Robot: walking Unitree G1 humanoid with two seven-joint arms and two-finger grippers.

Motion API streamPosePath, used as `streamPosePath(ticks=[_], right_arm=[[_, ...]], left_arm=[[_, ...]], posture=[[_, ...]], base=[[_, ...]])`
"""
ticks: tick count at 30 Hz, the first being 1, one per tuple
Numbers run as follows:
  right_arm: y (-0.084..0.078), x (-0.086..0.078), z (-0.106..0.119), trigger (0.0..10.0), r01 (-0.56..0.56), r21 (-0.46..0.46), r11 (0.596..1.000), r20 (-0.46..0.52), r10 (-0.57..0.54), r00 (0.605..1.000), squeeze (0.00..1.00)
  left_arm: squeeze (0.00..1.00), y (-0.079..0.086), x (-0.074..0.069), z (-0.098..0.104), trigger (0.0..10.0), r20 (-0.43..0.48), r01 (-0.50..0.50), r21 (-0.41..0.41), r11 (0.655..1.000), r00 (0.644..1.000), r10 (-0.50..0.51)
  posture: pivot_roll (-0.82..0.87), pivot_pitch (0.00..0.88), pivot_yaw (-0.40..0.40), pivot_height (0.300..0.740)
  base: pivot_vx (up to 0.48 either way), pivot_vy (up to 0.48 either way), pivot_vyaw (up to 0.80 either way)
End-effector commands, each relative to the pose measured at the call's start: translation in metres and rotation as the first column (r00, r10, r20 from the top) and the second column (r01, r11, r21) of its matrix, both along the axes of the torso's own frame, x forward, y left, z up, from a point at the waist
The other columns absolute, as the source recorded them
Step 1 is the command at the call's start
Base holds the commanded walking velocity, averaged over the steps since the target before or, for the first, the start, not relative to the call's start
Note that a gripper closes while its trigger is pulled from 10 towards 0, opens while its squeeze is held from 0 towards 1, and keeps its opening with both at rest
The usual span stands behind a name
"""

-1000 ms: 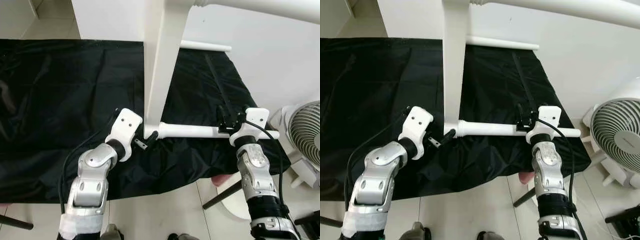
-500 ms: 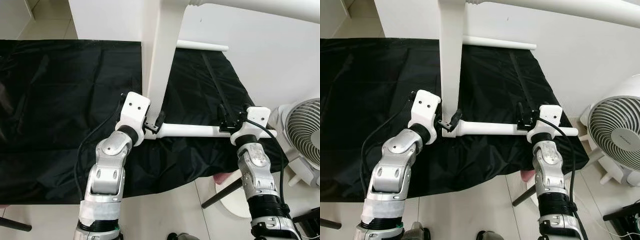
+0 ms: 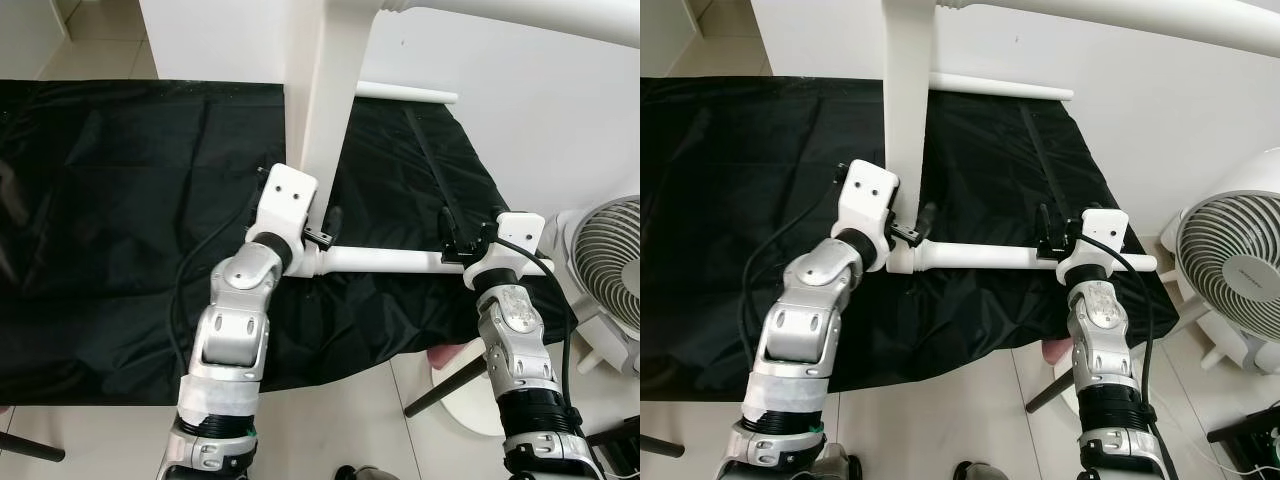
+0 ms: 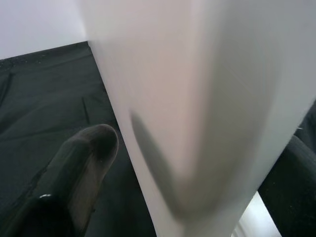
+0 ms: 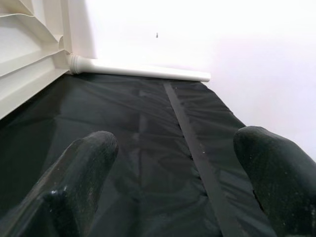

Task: Building children table

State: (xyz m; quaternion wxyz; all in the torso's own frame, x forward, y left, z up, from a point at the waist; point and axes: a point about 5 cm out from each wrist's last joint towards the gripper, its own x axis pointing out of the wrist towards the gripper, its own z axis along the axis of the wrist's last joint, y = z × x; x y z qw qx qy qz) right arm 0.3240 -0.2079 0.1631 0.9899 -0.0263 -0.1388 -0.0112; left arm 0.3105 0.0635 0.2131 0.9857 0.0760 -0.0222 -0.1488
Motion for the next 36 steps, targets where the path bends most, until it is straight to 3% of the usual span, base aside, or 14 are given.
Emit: streamPosePath(ticks=[1, 7, 14, 19, 24, 29, 31, 36], right_arm=[[-0.004, 0.0, 0.0, 10.0, 0.017, 0.007, 1.0, -0.002, -0.017, 1.0, 0.0], [-0.004, 0.0, 0.001, 10.0, 0.023, 0.013, 1.0, -0.001, -0.023, 1.0, 0.0], [-0.003, 0.001, 0.002, 10.0, 0.022, 0.014, 1.0, 0.002, -0.022, 1.0, 0.0], [-0.004, 0.001, 0.003, 10.0, 0.024, 0.013, 1.0, 0.003, -0.024, 1.0, 0.0], [-0.004, 0.0, 0.003, 10.0, 0.028, 0.013, 1.0, 0.003, -0.028, 1.0, 0.0], [-0.004, -0.001, 0.002, 10.0, 0.029, 0.013, 1.0, 0.001, -0.029, 1.0, 0.0], [-0.003, -0.001, 0.002, 10.0, 0.028, 0.014, 1.0, 0.0, -0.028, 1.0, 0.0], [-0.001, 0.0, 0.002, 10.0, 0.026, 0.017, 1.0, 0.001, -0.026, 1.0, 0.0]], left_arm=[[0.0, -0.024, 0.0, 0.015, 10.0, 0.012, 0.002, -0.086, 0.996, 1.0, -0.001], [0.0, -0.04, 0.006, 0.014, 10.0, -0.026, -0.046, -0.08, 0.996, 0.999, 0.044], [0.0, -0.061, 0.01, 0.006, 10.0, -0.069, 0.0, -0.039, 0.999, 0.998, -0.003], [0.0, -0.065, 0.01, 0.003, 10.0, -0.083, -0.001, -0.027, 1.0, 0.997, -0.001], [0.0, -0.07, 0.018, -0.001, 10.0, -0.112, -0.09, -0.043, 0.995, 0.99, 0.085], [0.0, -0.066, 0.026, 0.007, 10.0, -0.123, -0.154, -0.116, 0.981, 0.983, 0.14], [0.0, -0.058, 0.035, 0.023, 10.0, -0.112, -0.24, -0.207, 0.948, 0.969, 0.221], [0.0, -0.052, 0.039, 0.032, 10.0, -0.097, -0.297, -0.26, 0.919, 0.955, 0.281]], posture=[[0.08, 0.097, -0.071, 0.74], [0.08, 0.107, -0.069, 0.74], [0.08, 0.117, -0.065, 0.74], [0.07, 0.122, -0.061, 0.74], [0.07, 0.131, -0.058, 0.74], [0.07, 0.133, -0.056, 0.74], [0.07, 0.131, -0.056, 0.74], [0.07, 0.13, -0.056, 0.74]], base=[[0.0, 0.0, 0.0], [0.0, 0.0, 0.0], [0.0, 0.0, 0.0], [0.0, 0.0, 0.0], [0.0, 0.0, 0.0], [0.0, 0.0, 0.0], [0.0, 0.0, 0.0], [0.0, 0.0, 0.0]])
